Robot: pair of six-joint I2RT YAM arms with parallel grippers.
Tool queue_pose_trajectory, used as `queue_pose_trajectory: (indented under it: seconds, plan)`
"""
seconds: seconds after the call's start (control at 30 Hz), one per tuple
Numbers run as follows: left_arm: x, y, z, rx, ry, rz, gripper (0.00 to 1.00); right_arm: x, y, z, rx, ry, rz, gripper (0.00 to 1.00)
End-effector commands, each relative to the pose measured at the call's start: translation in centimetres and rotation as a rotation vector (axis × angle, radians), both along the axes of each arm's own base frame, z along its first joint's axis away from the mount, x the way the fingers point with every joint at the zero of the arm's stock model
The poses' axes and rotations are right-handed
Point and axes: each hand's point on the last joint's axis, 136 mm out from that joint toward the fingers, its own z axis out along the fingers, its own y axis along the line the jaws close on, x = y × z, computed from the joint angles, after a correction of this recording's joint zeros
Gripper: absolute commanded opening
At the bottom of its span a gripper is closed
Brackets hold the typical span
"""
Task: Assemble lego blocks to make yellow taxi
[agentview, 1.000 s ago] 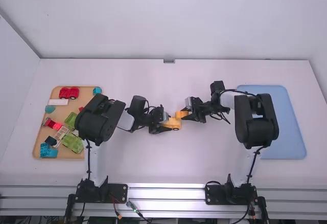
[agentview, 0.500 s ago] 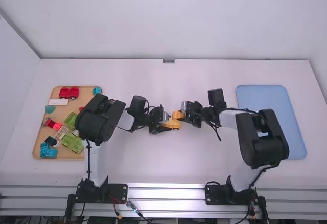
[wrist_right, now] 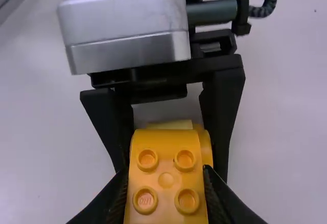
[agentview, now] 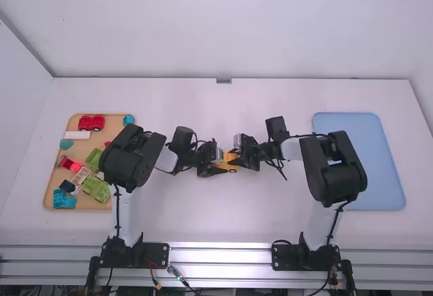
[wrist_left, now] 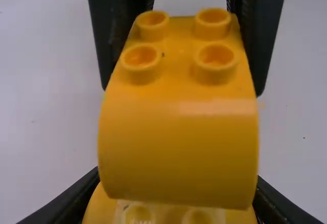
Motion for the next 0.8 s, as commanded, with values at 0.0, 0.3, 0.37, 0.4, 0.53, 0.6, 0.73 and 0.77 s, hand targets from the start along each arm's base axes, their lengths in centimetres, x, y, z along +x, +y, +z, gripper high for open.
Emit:
queue_pose_trajectory:
  seconds: [0.0, 0.3, 0.37, 0.4, 0.53, 0.6, 0.73, 0.77]
  plan:
    - [0.2, -0.1, -0.4, 0.008, 0.002, 0.001, 0.56, 0.1, 0.3, 0.7, 0.039, -0.020, 0.023, 0.03]
    - [0.2, -0.1, -0.4, 0.006, 0.003, -0.001, 0.55, -0.9, 0.6, -0.2, 0.056, -0.054, 0.024, 0.00]
    - [0.2, -0.1, -0.3, 0.005, -0.001, -0.001, 0.55, -0.9, 0.5, -0.3, 0.054, -0.045, 0.009, 0.00]
    - [0.3, -0.1, -0.3, 0.005, -0.001, 0.000, 0.55, -0.9, 0.4, -0.6, 0.046, -0.044, 0.000, 0.00]
    - [0.4, -0.1, -0.2, 0.004, -0.004, 0.001, 0.55, -1.1, 0.6, -1.1, 0.026, -0.049, -0.013, 0.00]
    - [0.4, 0.0, -0.3, 0.004, -0.003, 0.004, 0.55, -1.1, 0.9, -1.3, 0.022, -0.052, -0.017, 0.00]
    - [0.1, -0.1, -0.4, 0.006, 0.000, -0.004, 0.54, -0.7, 1.2, -2.1, 0.002, -0.046, -0.038, 0.00]
    - [0.0, 0.0, -0.5, 0.008, 0.005, -0.001, 0.54, -0.6, 1.3, -2.2, 0.008, -0.038, -0.043, 0.00]
